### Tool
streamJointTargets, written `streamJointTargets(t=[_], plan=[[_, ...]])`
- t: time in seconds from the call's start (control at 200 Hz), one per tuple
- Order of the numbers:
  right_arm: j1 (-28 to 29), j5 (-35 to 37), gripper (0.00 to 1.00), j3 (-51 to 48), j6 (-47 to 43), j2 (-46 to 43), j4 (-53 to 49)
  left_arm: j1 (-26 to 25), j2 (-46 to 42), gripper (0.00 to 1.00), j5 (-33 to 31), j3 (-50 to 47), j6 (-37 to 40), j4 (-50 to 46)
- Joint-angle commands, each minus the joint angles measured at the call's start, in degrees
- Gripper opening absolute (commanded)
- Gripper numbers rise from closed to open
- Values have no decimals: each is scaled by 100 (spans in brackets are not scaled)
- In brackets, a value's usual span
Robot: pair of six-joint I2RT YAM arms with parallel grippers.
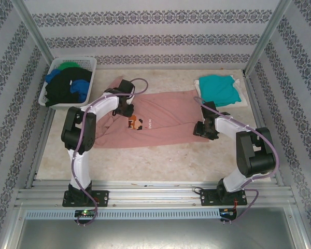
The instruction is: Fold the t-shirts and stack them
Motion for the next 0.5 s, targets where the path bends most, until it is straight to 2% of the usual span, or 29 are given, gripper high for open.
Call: streamJointTargets(t=[0.0, 0.06, 0.19, 0.345, 0.495], plan=[[84, -33, 54, -40, -88, 29, -111, 31, -14, 42, 11, 338, 23, 53], [110, 3, 54, -41, -91, -34, -158, 39, -126, 52, -80, 416, -73, -19], [124, 11, 55, -41, -128, -199, -211, 67, -685, 55, -475, 190, -156, -208], [120, 65, 55, 64, -234, -172, -249, 118, -1605, 61, -1089, -943, -461, -238], [125, 49, 55, 109, -287, -82, -189, 320, -1779, 61, -1033, -1634, -772, -151]])
